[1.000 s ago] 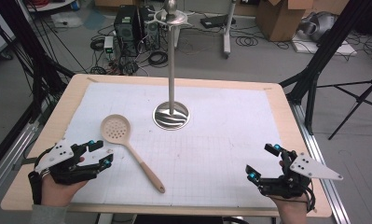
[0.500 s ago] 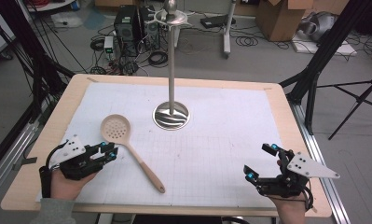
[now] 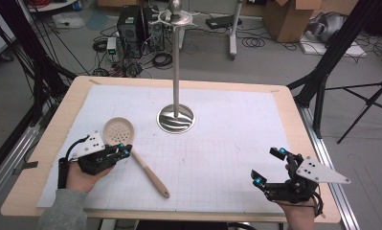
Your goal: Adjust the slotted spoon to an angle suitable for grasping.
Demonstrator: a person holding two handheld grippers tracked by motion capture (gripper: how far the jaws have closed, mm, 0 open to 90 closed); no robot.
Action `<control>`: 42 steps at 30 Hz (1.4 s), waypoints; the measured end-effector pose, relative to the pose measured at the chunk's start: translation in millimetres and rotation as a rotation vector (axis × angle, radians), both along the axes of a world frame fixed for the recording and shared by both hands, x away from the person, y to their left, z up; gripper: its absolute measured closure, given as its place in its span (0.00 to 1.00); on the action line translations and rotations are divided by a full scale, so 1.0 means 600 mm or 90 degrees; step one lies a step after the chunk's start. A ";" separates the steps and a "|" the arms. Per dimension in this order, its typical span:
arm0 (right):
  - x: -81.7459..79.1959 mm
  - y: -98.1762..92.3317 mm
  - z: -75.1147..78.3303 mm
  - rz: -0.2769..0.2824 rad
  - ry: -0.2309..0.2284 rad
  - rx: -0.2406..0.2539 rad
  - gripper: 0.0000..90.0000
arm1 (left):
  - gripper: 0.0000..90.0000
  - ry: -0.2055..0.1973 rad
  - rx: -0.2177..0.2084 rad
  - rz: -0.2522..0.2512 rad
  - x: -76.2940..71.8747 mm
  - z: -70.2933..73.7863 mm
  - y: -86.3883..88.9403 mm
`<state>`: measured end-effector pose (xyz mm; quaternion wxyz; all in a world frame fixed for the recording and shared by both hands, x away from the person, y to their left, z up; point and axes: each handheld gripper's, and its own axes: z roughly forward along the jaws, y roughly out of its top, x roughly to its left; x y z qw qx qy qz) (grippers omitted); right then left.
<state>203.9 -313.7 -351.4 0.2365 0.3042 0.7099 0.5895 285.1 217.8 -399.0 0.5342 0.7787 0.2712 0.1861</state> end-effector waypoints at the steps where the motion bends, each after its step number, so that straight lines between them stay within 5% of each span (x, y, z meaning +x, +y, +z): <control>1: 0.000 0.000 0.000 0.000 -0.002 0.000 0.05 | 0.99 0.003 0.006 -0.002 0.005 -0.003 -0.002; 16: -0.001 -0.001 0.000 0.004 -0.005 -0.001 0.06 | 1.00 0.048 0.049 -0.008 0.044 -0.034 -0.015; 24: 0.004 0.007 -0.002 0.017 -0.007 -0.009 0.06 | 1.00 0.056 0.031 0.021 0.065 -0.044 -0.013; 33: 0.005 0.011 -0.002 0.024 -0.004 -0.010 0.06 | 1.00 0.070 0.078 0.046 0.082 -0.063 -0.021; 42: 0.007 0.014 -0.002 0.025 -0.004 -0.012 0.06 | 1.00 0.099 0.087 0.056 0.091 -0.073 -0.021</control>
